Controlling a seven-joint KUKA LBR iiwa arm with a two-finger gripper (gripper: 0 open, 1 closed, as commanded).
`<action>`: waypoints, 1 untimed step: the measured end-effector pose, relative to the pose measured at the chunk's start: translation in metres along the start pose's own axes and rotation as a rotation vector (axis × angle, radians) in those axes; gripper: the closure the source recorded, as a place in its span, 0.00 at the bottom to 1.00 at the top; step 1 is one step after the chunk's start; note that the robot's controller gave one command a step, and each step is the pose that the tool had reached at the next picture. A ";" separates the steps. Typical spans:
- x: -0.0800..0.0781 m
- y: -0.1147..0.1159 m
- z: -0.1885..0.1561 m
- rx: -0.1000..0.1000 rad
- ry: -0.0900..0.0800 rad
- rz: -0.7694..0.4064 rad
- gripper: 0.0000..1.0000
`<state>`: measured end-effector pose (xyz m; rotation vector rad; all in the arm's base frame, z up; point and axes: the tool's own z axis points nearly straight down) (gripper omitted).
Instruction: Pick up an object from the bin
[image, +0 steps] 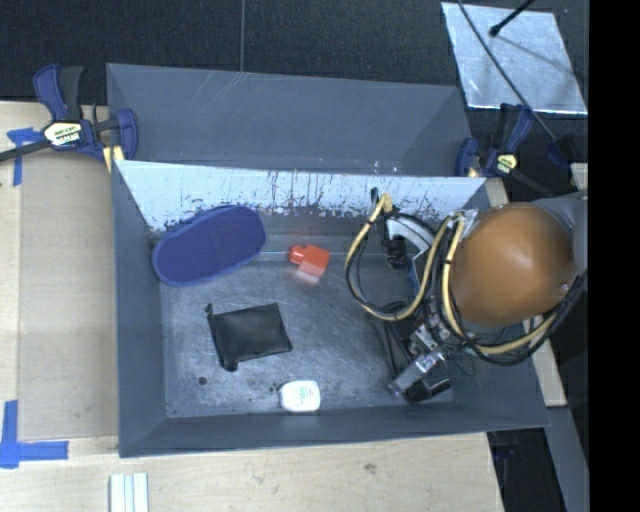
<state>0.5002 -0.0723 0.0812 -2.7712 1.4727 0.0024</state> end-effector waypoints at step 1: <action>0.000 0.000 -0.075 0.000 0.003 0.003 1.00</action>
Offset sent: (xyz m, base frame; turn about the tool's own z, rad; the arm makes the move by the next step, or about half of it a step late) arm 0.0001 -0.0001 0.0736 0.0000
